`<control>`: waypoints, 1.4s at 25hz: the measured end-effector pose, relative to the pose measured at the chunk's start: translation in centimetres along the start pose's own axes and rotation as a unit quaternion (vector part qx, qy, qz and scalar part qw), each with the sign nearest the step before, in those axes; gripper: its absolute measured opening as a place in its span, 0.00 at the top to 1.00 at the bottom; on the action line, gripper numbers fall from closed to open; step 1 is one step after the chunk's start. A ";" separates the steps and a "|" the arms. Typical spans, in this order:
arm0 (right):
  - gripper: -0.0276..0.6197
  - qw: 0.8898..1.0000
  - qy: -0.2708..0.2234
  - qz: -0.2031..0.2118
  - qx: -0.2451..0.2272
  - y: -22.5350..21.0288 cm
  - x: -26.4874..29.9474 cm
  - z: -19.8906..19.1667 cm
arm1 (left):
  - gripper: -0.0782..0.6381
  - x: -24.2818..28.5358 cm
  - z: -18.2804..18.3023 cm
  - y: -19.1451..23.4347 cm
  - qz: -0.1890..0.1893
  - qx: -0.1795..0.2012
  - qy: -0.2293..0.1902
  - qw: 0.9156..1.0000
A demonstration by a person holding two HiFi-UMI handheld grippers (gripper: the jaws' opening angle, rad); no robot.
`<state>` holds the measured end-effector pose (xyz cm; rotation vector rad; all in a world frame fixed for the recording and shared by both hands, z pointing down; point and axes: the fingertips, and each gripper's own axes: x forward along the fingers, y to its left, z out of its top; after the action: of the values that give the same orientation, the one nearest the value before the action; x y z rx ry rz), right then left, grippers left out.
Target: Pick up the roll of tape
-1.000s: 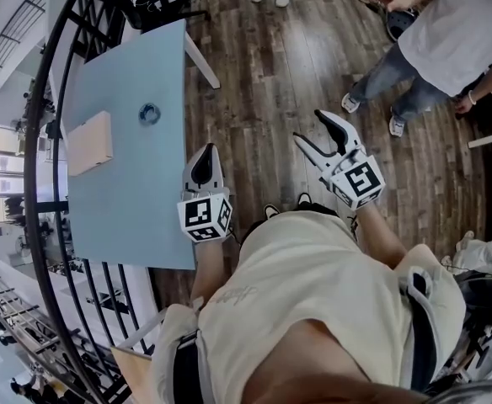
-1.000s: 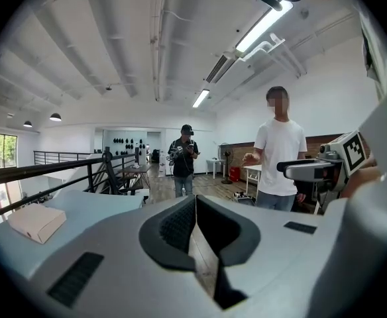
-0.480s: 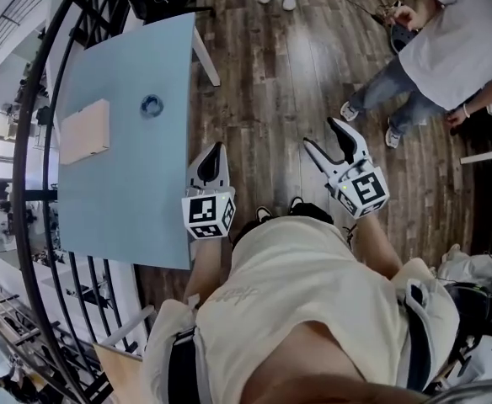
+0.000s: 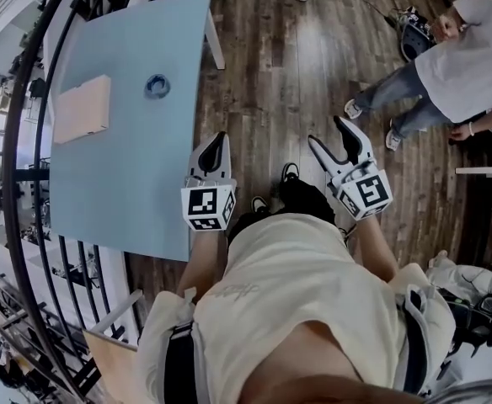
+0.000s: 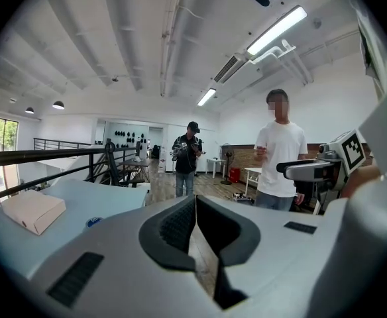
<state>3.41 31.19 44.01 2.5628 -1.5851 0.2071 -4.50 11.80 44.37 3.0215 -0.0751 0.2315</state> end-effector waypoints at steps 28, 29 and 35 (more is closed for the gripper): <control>0.52 0.972 -0.009 0.236 -0.012 -11.6 23.3 2.1 | 0.86 13.3 4.3 9.6 0.227 -0.009 0.007 0.974; 0.52 0.970 -0.005 0.243 -0.011 -11.4 24.5 2.3 | 0.86 13.6 4.4 10.5 0.232 -0.012 0.010 0.973; 0.52 0.955 0.011 0.297 -0.017 -9.6 29.0 2.4 | 0.86 14.2 3.7 13.5 0.269 -0.028 0.020 0.963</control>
<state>24.96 9.56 46.58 1.9745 -2.2797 0.2554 9.26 -2.64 44.36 2.8689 -0.8841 0.3236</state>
